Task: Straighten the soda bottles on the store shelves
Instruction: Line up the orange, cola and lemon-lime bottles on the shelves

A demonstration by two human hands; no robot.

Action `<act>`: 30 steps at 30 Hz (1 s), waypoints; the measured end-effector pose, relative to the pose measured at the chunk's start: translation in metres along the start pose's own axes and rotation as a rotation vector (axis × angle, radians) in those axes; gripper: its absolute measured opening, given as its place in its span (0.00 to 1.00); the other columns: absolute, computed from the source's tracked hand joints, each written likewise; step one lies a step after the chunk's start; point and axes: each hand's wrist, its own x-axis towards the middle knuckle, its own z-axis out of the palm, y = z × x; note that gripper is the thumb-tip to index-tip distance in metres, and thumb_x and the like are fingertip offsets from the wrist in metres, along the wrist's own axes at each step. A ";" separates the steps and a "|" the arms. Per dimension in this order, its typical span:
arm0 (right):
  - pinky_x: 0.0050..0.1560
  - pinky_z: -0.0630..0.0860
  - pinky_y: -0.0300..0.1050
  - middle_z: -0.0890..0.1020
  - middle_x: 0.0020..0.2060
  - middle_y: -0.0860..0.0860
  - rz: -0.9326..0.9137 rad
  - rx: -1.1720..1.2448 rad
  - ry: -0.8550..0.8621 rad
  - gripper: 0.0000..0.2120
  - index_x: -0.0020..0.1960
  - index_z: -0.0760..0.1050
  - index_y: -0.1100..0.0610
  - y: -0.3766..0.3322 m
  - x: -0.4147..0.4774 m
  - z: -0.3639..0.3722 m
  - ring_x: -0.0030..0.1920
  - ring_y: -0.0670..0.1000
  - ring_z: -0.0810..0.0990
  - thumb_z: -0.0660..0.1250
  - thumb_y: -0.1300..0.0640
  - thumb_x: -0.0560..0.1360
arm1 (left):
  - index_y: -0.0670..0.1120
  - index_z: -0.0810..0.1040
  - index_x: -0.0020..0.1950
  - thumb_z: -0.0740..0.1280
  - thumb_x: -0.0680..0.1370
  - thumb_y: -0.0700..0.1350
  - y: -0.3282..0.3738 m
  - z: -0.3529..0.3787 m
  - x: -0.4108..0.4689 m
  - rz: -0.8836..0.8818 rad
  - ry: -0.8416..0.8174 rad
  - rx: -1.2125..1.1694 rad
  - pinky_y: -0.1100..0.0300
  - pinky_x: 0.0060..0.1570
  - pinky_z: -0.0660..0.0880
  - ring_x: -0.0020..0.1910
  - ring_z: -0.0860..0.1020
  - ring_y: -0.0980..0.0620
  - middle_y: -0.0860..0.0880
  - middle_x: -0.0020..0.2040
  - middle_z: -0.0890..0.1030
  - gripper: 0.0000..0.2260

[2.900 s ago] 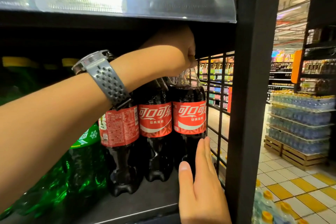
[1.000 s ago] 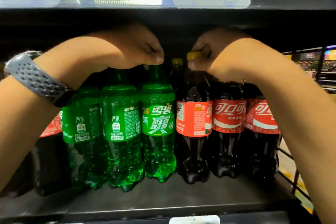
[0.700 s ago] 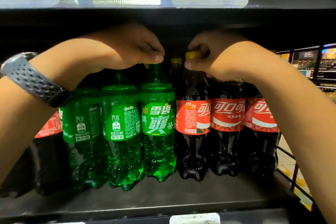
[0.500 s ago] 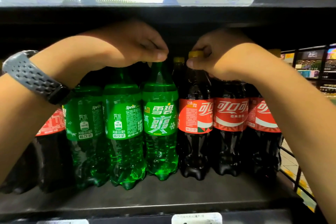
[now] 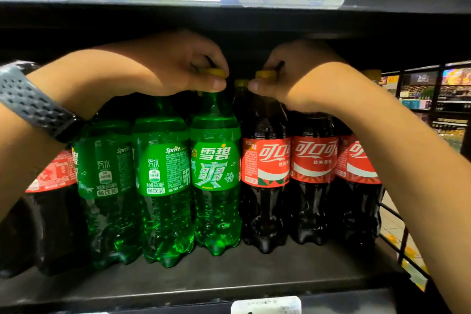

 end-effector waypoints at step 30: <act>0.41 0.67 0.44 0.73 0.44 0.54 0.108 -0.316 -0.081 0.17 0.60 0.75 0.57 0.030 -0.009 -0.020 0.42 0.55 0.72 0.63 0.46 0.77 | 0.46 0.82 0.45 0.70 0.74 0.51 0.040 0.037 0.049 0.044 0.007 0.210 0.46 0.46 0.79 0.39 0.83 0.46 0.49 0.36 0.84 0.09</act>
